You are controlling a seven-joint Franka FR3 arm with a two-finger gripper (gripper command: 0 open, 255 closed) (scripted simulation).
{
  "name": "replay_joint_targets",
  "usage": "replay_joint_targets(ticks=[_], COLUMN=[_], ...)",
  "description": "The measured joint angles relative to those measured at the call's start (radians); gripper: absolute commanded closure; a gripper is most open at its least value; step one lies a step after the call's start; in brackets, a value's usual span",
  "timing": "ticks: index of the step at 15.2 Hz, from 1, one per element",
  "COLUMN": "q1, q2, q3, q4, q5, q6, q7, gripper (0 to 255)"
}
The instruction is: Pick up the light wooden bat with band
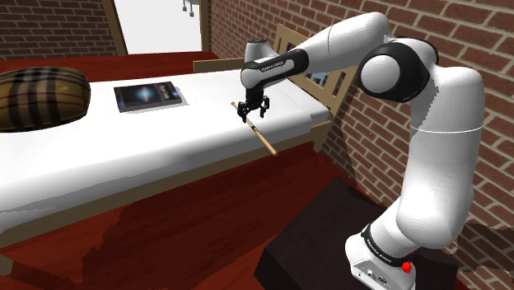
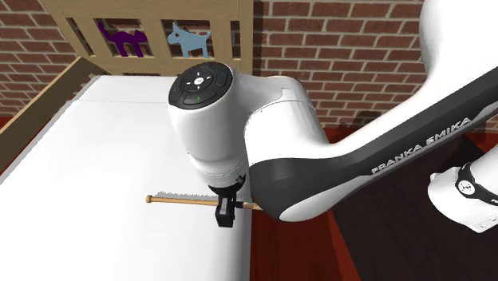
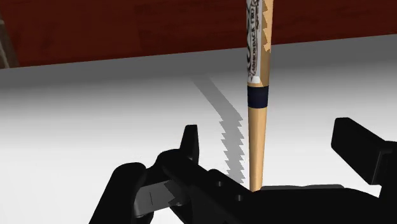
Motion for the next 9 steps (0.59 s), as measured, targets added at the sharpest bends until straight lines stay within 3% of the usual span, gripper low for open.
replay_joint_targets(ticks=[7,8,9], q1=[0.001,0.001,0.001], q2=[0.06,0.062,0.063], q3=[-0.002,-0.002,-0.002], q4=[-0.004,-0.004,-0.005], q5=[-0.003,-0.003,-0.003], q6=[0.063,0.066,0.068], q7=[0.008,0.009,0.009], gripper=[0,255,255])
